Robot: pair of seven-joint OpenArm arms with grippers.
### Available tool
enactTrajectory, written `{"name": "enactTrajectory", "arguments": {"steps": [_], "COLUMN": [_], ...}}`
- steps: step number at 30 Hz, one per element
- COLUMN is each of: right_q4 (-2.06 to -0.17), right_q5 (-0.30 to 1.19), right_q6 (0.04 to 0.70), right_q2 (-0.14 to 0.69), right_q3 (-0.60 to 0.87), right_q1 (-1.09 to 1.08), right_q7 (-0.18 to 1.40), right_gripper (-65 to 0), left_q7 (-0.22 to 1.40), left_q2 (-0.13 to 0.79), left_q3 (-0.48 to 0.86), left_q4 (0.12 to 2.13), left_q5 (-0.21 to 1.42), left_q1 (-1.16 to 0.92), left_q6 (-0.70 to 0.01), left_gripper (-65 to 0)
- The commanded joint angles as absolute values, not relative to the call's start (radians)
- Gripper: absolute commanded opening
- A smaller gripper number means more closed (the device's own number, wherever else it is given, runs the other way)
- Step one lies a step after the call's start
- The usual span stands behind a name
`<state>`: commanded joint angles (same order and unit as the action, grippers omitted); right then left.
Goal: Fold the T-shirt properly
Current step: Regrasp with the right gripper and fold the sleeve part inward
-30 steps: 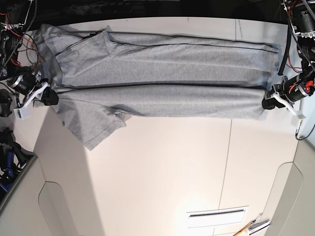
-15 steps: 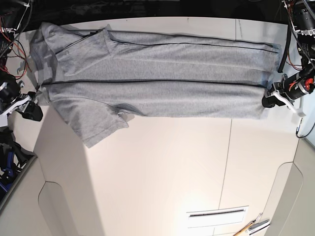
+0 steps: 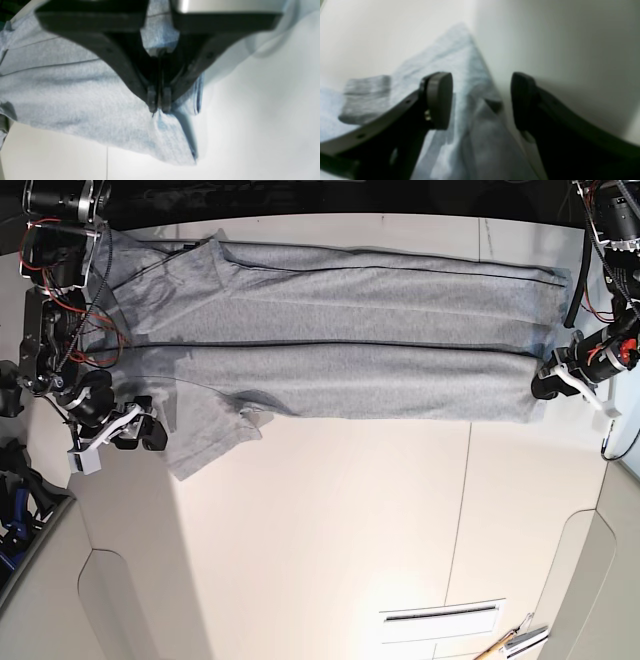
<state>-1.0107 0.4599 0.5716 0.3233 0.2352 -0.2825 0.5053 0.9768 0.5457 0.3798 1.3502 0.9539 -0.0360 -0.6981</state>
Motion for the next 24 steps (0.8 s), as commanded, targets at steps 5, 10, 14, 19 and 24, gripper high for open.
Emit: {"name": "enactTrajectory", "arguments": {"steps": [5,10,14,19,24], "right_q4": [-1.008,-1.023,-1.068,-1.229,-1.446], "right_q5": [0.460,0.463,0.489,0.551,0.647], "right_q6": [0.573,0.573,0.576,0.577,0.585], "right_q2": [0.307,0.294,0.294,0.299,0.321], "right_q3": [0.158,0.158,0.161,0.232,0.357], "right_q1": [-0.287,-0.288,-0.287,-0.253,-0.116], "right_q7": [0.516,0.516,0.537,0.715,0.761], "right_gripper": [-28.7,-65.0,-65.0,-65.0,-65.0], "left_q7": [0.977,0.978,0.983,1.133,1.149], "left_q2": [0.545,0.546,0.546,0.554,0.585], "left_q3": [0.380,0.380,0.380,0.382,0.382], "left_q4": [1.350,1.350,1.351,1.398,1.479], "left_q5": [0.968,0.968,0.971,1.087,1.089], "left_q1": [-0.036,-0.036,-0.036,-0.039,-0.084], "left_q6": [-0.698,-0.698,-0.698,-0.698,-0.698], "left_gripper": [-65.0,-65.0,-65.0,-65.0,-65.0]}}
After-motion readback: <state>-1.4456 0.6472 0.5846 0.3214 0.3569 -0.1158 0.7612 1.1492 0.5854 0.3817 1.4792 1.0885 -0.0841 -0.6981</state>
